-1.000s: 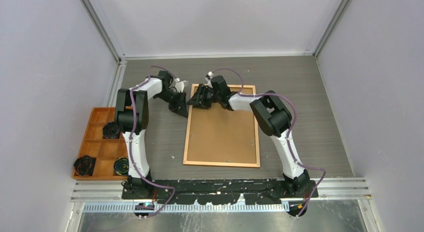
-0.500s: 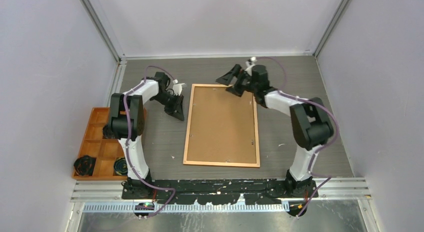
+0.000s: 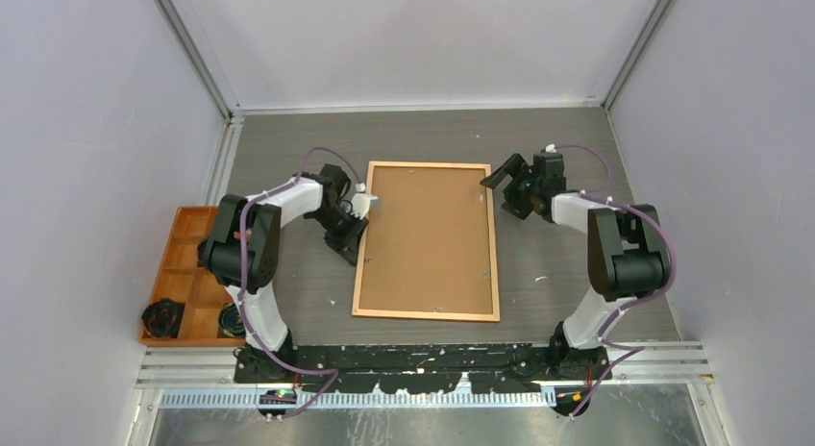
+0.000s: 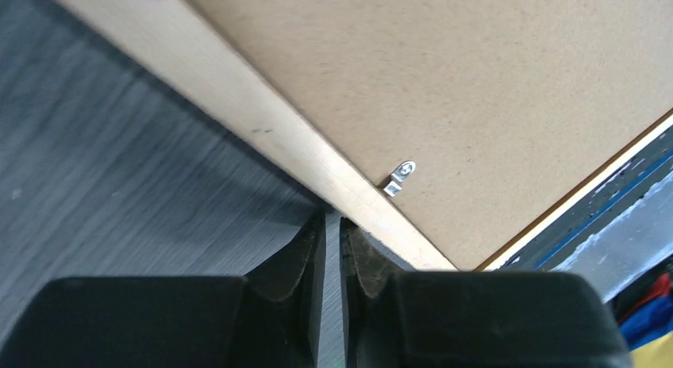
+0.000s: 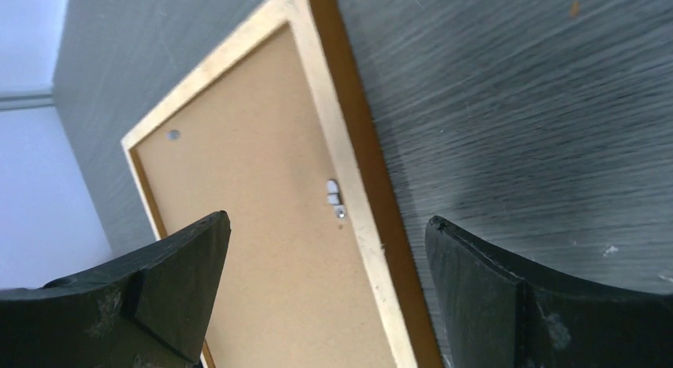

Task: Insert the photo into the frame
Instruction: Adjust the photo frame at the center of the board.

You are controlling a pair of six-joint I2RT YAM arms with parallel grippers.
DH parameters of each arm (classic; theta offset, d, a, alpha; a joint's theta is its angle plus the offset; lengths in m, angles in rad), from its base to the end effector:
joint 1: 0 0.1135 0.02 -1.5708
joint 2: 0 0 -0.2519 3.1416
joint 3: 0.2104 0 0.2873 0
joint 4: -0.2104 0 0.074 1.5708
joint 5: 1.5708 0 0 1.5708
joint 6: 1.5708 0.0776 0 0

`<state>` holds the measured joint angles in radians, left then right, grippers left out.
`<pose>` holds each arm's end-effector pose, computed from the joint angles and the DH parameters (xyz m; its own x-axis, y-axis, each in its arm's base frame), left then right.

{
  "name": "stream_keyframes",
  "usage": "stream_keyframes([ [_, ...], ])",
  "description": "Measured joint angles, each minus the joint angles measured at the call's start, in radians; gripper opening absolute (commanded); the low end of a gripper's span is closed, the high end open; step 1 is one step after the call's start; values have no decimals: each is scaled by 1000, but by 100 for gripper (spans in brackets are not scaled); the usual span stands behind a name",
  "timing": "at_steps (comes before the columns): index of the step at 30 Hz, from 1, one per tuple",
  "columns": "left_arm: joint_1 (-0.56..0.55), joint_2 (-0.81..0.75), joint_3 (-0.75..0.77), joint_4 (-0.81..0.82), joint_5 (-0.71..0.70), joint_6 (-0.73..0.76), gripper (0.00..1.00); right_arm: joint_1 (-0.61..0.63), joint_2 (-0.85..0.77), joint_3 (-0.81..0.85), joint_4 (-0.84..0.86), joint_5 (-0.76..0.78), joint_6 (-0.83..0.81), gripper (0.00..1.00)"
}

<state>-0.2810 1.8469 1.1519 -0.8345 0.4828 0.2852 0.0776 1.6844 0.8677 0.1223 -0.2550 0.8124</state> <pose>0.3251 -0.1313 0.0794 -0.8469 0.5038 -0.1701 0.5235 0.7335 -0.4335 0.3965 0.0505 0.1047 -0.6335 0.6553 -0.4113 0.2787 0.6892 0.6689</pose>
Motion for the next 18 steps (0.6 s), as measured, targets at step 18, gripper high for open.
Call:
stream_keyframes([
  [18,-341,70,110,-163,-40,-48,40,244,561,755,-113,33,-8,98],
])
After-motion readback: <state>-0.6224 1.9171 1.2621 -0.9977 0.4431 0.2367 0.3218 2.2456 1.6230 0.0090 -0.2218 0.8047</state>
